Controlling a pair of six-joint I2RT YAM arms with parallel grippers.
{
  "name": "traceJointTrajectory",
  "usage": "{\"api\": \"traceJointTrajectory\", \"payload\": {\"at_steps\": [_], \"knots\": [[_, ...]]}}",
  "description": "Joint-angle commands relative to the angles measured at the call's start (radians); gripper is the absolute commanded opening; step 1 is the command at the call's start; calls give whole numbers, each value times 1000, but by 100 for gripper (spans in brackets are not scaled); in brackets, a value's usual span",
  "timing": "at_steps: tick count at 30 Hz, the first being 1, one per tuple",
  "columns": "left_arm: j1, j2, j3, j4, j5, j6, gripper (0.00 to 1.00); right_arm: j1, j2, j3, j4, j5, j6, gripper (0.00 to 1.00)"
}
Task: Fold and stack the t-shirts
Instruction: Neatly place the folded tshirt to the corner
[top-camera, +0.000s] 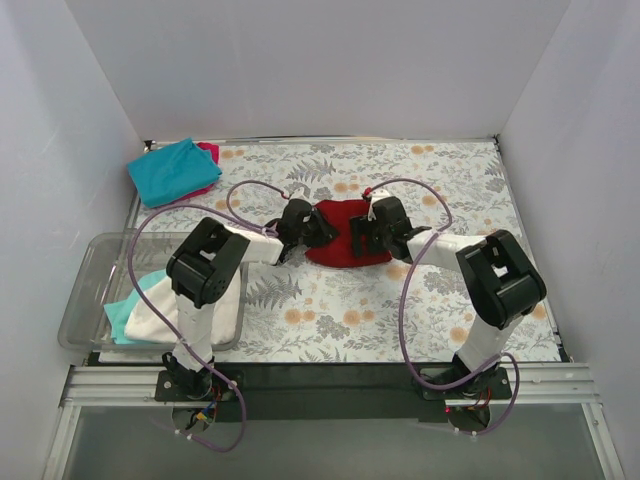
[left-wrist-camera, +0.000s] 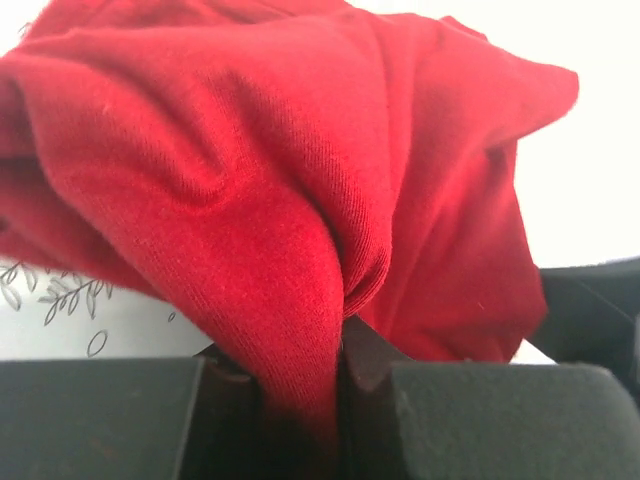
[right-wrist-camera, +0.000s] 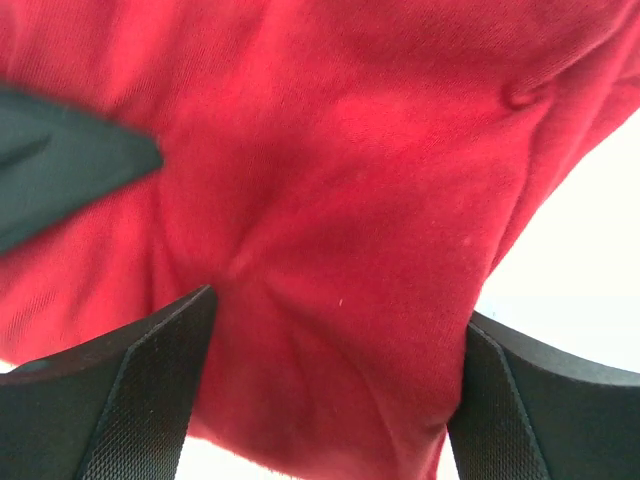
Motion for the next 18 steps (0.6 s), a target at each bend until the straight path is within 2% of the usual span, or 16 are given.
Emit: {"api": "traceJointTrajectory", "payload": {"at_steps": [1, 7, 18], "knots": [[13, 18, 67, -256, -122, 143, 0, 18, -74, -43, -121, -36, 20, 76], [110, 9, 245, -393, -128, 333, 0, 18, -215, -63, -175, -1, 20, 78], [320, 111, 569, -571, -14, 591, 0, 16, -379, -112, -181, 7, 14, 81]]}}
